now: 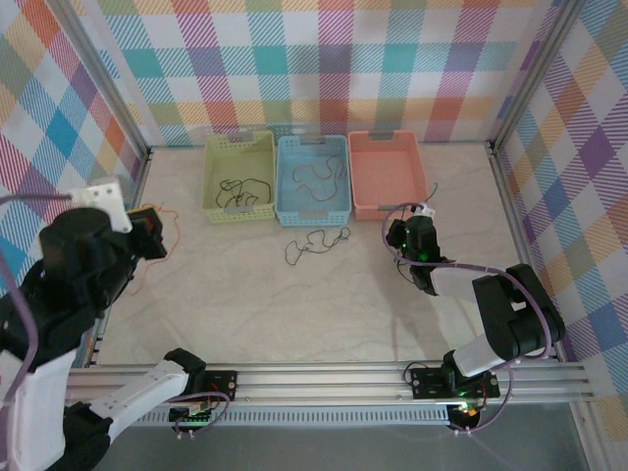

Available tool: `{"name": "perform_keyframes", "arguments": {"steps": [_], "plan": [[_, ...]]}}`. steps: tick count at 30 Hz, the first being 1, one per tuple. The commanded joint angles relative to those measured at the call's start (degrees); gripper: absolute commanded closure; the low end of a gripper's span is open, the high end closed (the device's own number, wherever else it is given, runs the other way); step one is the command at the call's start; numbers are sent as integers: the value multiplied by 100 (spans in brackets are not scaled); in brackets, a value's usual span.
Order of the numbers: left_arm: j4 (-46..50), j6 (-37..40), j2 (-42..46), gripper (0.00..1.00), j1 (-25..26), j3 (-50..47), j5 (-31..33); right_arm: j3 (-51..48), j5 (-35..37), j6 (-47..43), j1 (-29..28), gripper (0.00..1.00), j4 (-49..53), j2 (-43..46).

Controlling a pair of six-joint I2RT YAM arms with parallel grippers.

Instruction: Untangle the cables

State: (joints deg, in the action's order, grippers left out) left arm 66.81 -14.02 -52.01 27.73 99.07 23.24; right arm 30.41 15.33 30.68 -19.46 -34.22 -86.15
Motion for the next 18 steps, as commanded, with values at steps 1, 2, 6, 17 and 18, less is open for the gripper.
{"name": "perform_keyframes", "arguments": {"steps": [1, 2, 6, 17, 18], "plan": [[-246, 79, -532, 100, 49, 651, -400, -1, -86, 26, 32, 100, -12, 55], [-239, 85, -738, 100, 45, 915, -429, -1, -107, 26, 24, 100, -26, 46], [-336, 143, -1493, 100, 40, 1931, -423, -4, -125, 26, 28, 100, -31, 37], [-1410, 389, -3428, 100, -1, 4276, -389, -2, -250, 52, 28, 100, -42, 3], [-1530, 436, -3596, 100, -2, 4499, -414, 2, -271, 52, 23, 100, -41, -7]]}}
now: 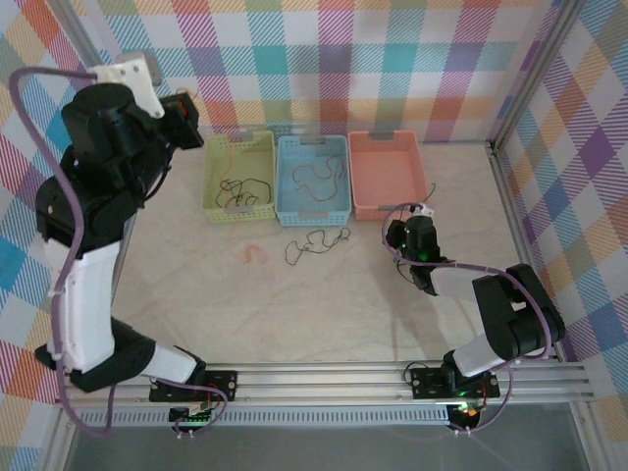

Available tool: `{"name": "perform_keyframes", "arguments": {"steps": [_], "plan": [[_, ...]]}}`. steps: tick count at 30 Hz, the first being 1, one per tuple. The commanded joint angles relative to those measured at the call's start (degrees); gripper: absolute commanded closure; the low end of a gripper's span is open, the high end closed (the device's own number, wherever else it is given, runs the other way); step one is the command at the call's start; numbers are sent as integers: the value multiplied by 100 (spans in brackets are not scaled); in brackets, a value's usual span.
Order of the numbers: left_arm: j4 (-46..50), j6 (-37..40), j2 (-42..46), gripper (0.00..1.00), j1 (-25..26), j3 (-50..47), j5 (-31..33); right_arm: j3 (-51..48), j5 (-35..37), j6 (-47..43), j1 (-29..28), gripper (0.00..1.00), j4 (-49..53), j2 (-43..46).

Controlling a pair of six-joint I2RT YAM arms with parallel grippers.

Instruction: Untangle the cables

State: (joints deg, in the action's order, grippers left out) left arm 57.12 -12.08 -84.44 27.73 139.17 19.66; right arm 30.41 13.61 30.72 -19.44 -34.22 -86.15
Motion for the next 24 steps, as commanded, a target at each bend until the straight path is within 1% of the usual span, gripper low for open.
{"name": "perform_keyframes", "arguments": {"steps": [1, 6, 8, 13, 17, 24], "plan": [[-688, 292, -484, 100, -11, 630, -142, 12, -117, 44, 27, 100, -40, -22], [-1399, 451, -993, 100, -50, 1169, -518, 61, -183, 22, 20, 100, -24, -73], [-1775, 434, -1096, 100, -48, 1209, -584, 74, -200, 14, 22, 100, -18, -85], [-2811, 497, -1510, 100, -50, 1362, -984, 96, -227, 4, 26, 100, -8, -91], [-3130, 674, -2274, 100, -61, 2100, -1219, 100, -244, -5, 20, 100, -14, -103], [-3481, 663, -3095, 100, -222, 2146, -1547, 118, -306, -6, 22, 100, -37, -139]]}}
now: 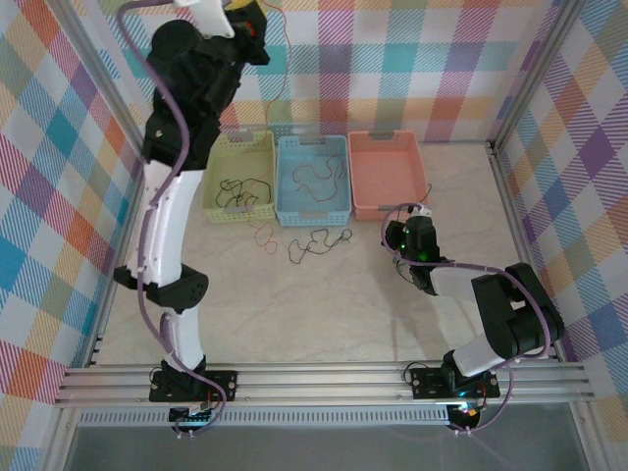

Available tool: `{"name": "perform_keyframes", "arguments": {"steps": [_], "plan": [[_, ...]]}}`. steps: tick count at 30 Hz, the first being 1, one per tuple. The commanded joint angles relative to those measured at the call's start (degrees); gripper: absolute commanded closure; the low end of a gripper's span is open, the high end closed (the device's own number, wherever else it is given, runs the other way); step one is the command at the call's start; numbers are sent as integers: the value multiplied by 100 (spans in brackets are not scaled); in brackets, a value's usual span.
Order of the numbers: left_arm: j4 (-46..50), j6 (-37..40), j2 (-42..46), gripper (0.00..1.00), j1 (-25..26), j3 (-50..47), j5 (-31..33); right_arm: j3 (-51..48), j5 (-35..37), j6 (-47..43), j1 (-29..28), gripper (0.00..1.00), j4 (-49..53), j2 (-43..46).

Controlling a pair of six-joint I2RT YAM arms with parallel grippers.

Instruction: Untangle the cables

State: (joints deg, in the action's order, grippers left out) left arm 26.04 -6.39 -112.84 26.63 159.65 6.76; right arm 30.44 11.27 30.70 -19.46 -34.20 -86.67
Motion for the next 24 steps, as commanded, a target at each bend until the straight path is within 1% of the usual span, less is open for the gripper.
{"name": "perform_keyframes", "arguments": {"steps": [1, 6, 8, 11, 15, 18, 21, 22, 24], "plan": [[-434, 59, -344, 100, -139, 131, -267, 122, -80, -2, 30, 100, -43, -93], [-956, -188, -600, 100, -259, 175, -360, 163, -133, -2, 23, 100, -52, -139], [-898, -286, -679, 100, -255, 181, -471, 174, -138, -3, 28, 100, -55, -148], [-552, -349, -900, 100, -255, 162, -677, 182, -159, -2, 21, 100, -60, -157], [281, -298, -1356, 100, -273, 73, -488, 159, -172, 1, 27, 100, -61, -144], [772, -229, -1634, 100, -288, -309, -321, 160, -191, 2, 25, 100, -70, -144], [1232, -220, -1945, 100, -358, -612, -453, 159, -221, 16, 33, 100, -81, -158], [1430, -248, -2101, 84, -376, -626, -409, 164, -221, 20, 22, 100, -87, -161], [1794, -343, -2326, 38, -451, -617, -599, 163, -237, 24, 23, 100, -87, -166]]}}
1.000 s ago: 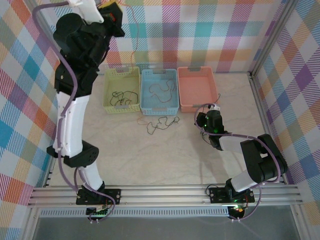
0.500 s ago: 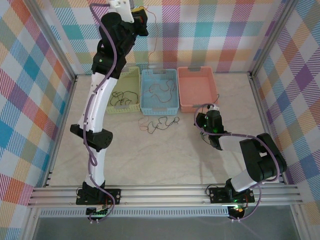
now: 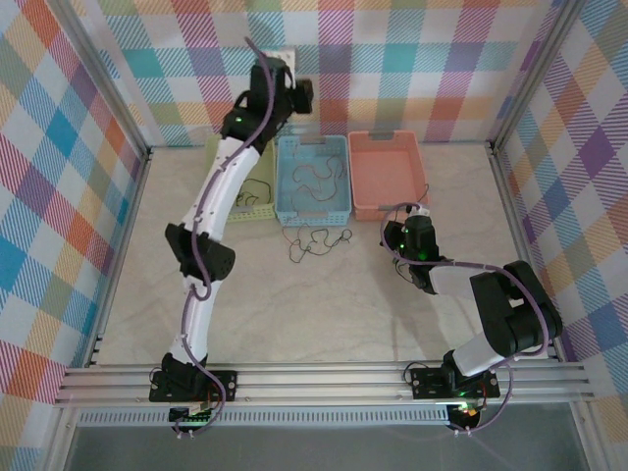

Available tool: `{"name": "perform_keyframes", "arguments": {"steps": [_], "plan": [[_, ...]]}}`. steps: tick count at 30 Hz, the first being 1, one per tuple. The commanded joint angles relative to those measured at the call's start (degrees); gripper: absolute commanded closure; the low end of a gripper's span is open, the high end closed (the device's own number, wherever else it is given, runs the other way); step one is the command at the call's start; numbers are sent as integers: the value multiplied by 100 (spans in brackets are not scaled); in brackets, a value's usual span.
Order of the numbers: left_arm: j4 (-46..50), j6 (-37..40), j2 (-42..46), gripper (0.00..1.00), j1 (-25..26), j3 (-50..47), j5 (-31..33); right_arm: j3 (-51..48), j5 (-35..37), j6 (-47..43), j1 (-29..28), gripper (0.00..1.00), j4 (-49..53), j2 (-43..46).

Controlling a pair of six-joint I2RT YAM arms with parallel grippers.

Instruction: Untangle the cables

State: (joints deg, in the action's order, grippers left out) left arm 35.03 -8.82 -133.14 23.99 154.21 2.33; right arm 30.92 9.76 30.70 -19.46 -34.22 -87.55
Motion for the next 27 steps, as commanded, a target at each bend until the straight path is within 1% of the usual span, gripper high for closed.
{"name": "perform_keyframes", "arguments": {"steps": [1, 2, 4, 7, 8, 10, 15, 18, 20, 22, 24, 25, 27], "plan": [[1048, -144, -376, 24, -222, -46, -268, 115, -93, 24, 29, 100, -85, -83], [1283, -208, -440, 15, -257, 19, -345, 118, -108, 28, 30, 100, -92, -91], [1595, -264, -422, 1, -324, 29, -521, 137, -136, 41, 27, 100, -85, -116], [1929, -205, -103, 0, -342, -126, -517, 161, -207, 59, 26, 100, -76, -155], [1948, -204, 122, 0, -341, -392, -498, 170, -217, 66, 26, 100, -76, -164], [1776, -310, 736, 5, -342, -1308, -461, 178, -234, 68, 27, 100, -69, -175], [57, -867, 2958, 14, -308, -5111, -687, 204, -269, 60, 30, 100, -50, -192], [-861, -1143, 4032, 17, -229, -6997, -682, 211, -282, 59, 26, 100, -52, -186], [-1313, -1296, 4502, 18, -193, -7917, -700, 209, -303, 63, 24, 100, -50, -200], [-1523, -1451, 4711, 20, -171, -8484, -750, 220, -343, 82, 27, 100, -62, -223], [-1690, -1469, 4708, 21, -94, -8851, -779, 226, -359, 94, 27, 100, -65, -228], [-1693, -1448, 4630, 22, -58, -8900, -785, 223, -369, 94, 24, 100, -68, -236], [-1661, -1399, 4359, 26, -18, -8875, -783, 215, -369, 94, 24, 100, -66, -228]]}}
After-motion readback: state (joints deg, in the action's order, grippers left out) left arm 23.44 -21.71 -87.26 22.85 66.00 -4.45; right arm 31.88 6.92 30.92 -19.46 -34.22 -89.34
